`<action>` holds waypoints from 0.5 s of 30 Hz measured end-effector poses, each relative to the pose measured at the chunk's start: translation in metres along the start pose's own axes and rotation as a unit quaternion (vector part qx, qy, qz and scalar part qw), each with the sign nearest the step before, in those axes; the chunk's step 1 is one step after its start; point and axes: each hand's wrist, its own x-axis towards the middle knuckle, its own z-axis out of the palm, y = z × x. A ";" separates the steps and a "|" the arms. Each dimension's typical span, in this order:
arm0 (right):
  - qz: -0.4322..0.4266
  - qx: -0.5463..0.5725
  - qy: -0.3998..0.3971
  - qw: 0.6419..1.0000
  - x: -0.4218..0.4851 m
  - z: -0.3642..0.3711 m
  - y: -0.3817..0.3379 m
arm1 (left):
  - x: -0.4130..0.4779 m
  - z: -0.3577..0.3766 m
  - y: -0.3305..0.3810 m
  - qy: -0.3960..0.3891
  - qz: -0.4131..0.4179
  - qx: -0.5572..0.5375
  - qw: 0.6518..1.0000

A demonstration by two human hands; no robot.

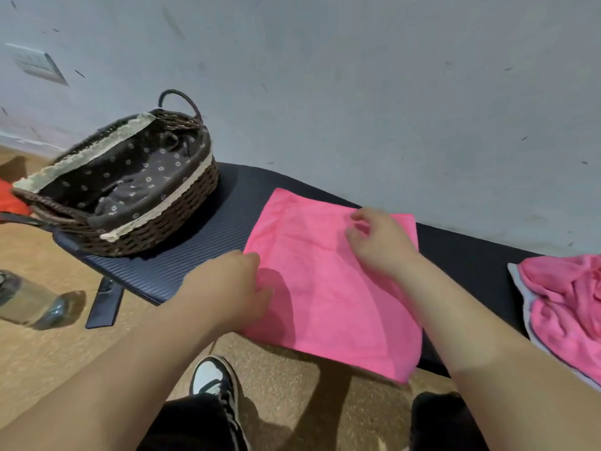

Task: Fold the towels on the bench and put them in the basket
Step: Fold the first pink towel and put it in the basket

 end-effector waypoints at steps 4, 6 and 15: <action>0.061 -0.202 -0.176 0.961 -0.019 -0.004 0.023 | 0.005 0.016 0.040 -0.071 0.011 0.045 0.996; 0.091 -0.213 -0.209 0.950 -0.033 -0.014 0.021 | 0.010 0.028 0.052 -0.086 0.006 0.081 0.993; 0.178 -0.350 -0.288 0.873 -0.091 -0.086 0.006 | 0.060 0.039 0.075 0.018 0.197 0.039 0.980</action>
